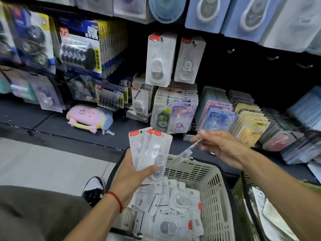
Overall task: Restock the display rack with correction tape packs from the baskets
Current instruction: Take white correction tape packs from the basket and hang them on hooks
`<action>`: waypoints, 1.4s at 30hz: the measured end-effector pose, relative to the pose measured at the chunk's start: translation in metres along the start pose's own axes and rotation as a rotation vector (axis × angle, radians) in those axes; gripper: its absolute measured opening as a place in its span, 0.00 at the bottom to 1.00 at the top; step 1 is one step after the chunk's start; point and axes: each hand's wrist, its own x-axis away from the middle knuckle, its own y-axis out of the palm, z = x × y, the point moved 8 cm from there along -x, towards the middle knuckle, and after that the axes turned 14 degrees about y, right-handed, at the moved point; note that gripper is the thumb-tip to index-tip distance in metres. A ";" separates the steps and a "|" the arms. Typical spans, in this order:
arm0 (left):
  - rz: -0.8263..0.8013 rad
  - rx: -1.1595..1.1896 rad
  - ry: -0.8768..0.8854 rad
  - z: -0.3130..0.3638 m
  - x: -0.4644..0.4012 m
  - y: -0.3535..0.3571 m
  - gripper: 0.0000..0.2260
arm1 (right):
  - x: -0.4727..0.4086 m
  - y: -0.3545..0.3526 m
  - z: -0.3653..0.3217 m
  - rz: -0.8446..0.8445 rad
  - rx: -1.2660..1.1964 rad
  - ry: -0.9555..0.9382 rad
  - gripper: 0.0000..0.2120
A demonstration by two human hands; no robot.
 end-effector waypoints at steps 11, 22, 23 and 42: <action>-0.277 0.154 -0.038 0.082 -0.067 0.045 0.32 | 0.003 0.005 -0.067 0.230 -0.026 -0.220 0.08; -0.373 0.267 0.013 0.125 -0.119 0.102 0.40 | 0.005 -0.015 -0.117 0.595 -0.067 -0.495 0.11; -0.349 0.290 0.032 0.129 -0.124 0.104 0.39 | 0.004 -0.017 -0.117 0.601 -0.090 -0.475 0.13; 0.020 0.129 0.410 0.181 -0.148 0.034 0.37 | -0.019 0.006 -0.135 0.518 -0.046 -0.572 0.07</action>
